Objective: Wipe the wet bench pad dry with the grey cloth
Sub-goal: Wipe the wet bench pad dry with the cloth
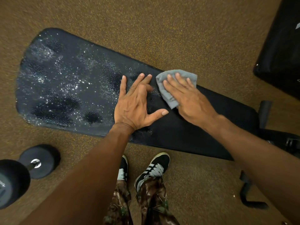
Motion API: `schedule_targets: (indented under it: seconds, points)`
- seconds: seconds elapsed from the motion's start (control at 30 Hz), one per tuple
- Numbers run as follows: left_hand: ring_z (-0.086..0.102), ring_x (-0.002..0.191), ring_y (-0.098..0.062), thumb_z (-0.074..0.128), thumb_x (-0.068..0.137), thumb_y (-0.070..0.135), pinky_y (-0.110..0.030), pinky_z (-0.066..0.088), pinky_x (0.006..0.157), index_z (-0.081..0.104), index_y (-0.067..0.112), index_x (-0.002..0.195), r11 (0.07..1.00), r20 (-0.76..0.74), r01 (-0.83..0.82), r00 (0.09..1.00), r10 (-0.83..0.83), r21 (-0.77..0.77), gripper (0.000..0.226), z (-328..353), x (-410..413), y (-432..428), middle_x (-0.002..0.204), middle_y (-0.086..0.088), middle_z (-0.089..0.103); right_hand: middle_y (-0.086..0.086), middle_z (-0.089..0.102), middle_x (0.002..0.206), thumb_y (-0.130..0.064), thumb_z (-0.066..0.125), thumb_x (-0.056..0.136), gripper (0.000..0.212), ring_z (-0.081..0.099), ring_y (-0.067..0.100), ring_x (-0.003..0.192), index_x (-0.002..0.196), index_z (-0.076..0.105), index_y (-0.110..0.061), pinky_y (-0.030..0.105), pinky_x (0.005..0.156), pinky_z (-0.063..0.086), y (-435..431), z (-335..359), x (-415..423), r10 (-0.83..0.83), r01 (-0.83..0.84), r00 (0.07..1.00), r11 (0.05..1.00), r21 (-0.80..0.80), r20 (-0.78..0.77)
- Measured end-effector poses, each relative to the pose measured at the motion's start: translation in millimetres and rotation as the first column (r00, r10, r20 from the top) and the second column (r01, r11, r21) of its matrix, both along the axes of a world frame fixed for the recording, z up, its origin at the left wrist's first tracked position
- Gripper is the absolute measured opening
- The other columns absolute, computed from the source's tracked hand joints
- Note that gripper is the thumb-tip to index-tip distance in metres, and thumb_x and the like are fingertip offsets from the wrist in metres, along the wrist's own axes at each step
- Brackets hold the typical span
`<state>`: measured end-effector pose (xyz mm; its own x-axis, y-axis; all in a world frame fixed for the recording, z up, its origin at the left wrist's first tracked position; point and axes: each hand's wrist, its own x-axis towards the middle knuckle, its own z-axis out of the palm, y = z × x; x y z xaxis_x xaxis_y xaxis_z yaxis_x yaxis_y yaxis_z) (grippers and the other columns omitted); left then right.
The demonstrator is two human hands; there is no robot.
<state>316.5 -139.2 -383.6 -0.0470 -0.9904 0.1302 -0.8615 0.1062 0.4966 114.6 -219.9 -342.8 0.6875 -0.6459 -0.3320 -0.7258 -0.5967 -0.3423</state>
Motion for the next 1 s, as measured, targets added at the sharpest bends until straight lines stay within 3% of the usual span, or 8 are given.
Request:
schedule_targets:
  seconds: [0.1,0.2,0.4,0.57,0.67,0.77,0.9,1.0]
  points:
    - [0.036,0.150,-0.025,0.027,0.086,0.088,-0.066,0.013,0.122,0.041,0.016,0.118,1.000,0.007,-0.006,1.000,0.006,0.010,0.081,-0.1,0.0,-0.1,0.154,-0.008,0.050,0.005,0.013,0.166,0.001,0.044,0.091,0.074,0.005,0.028,0.154,0.158,0.016,-0.015,0.044,0.125,0.002,-6.2,2.5,18.4,-0.164,0.164,0.986,0.986,0.006,-0.032]
    - [0.036,0.150,-0.025,0.024,0.087,0.088,-0.064,0.011,0.123,0.042,0.014,0.118,1.000,-0.016,-0.013,1.000,0.013,-0.008,0.082,-0.3,-0.6,0.5,0.152,-0.009,0.051,0.006,0.026,0.163,-0.006,0.040,0.088,0.071,0.021,0.033,0.150,0.157,0.022,-0.015,0.048,0.122,0.014,-6.0,-5.7,59.7,-0.255,0.256,0.967,0.966,-0.025,0.024]
    - [0.038,0.149,-0.027,0.030,0.086,0.087,-0.066,0.013,0.121,0.043,0.013,0.118,1.000,-0.038,-0.019,0.999,0.018,-0.010,0.081,-0.2,0.0,0.0,0.153,-0.012,0.050,0.009,0.030,0.160,0.003,0.044,0.083,0.073,0.022,0.030,0.151,0.153,0.033,-0.011,0.053,0.122,0.017,-9.2,2.9,-0.4,-0.091,0.090,0.994,0.996,0.010,0.056]
    - [0.038,0.149,-0.026,0.029,0.087,0.087,-0.066,0.013,0.121,0.048,0.009,0.119,1.000,-0.022,-0.023,0.999,0.023,0.005,0.087,1.1,-1.4,0.3,0.152,-0.011,0.051,0.008,0.017,0.165,0.002,0.043,0.091,0.071,0.007,0.030,0.153,0.157,0.020,-0.012,0.050,0.124,0.005,-4.2,-1.3,20.3,-0.200,0.200,0.980,0.980,0.003,0.019]
    - [0.039,0.148,-0.026,0.027,0.088,0.086,-0.066,0.014,0.122,0.042,0.014,0.120,1.000,-0.049,-0.021,0.999,0.020,-0.021,0.080,0.9,-0.6,0.1,0.151,-0.012,0.052,0.009,0.018,0.165,-0.011,0.044,0.092,0.067,0.005,0.031,0.153,0.156,0.023,-0.010,0.051,0.124,0.002,17.8,-12.8,20.4,-0.074,0.076,0.995,0.997,-0.031,0.071]
    - [0.039,0.149,-0.026,0.026,0.090,0.085,-0.064,0.013,0.122,0.046,0.012,0.120,1.000,-0.046,-0.023,0.999,0.023,-0.016,0.082,1.0,0.1,0.4,0.152,-0.011,0.052,0.004,0.016,0.165,-0.012,0.031,0.090,0.067,0.003,0.024,0.154,0.157,0.020,-0.013,0.045,0.124,0.001,27.3,-10.7,-17.7,0.046,-0.045,0.999,0.997,-0.055,0.021]
    - [0.039,0.149,-0.025,0.024,0.088,0.087,-0.063,0.012,0.123,0.047,0.010,0.123,1.000,-0.045,-0.027,0.999,0.026,-0.015,0.087,1.6,-0.7,0.0,0.152,-0.010,0.052,0.005,0.012,0.166,-0.021,0.037,0.094,0.066,0.001,0.030,0.153,0.157,0.019,-0.013,0.052,0.123,0.001,24.3,-7.1,8.6,-0.150,0.150,0.989,0.988,-0.045,0.012]
    - [0.039,0.148,-0.025,0.024,0.085,0.089,-0.061,0.010,0.124,0.040,0.009,0.137,1.000,-0.051,-0.021,0.998,0.020,-0.013,0.097,1.1,0.5,0.6,0.151,-0.010,0.052,0.006,0.018,0.165,-0.029,0.032,0.098,0.060,0.003,0.030,0.153,0.156,0.026,-0.012,0.053,0.123,0.002,44.5,-11.6,25.8,-0.092,0.095,0.993,0.995,-0.033,0.077]
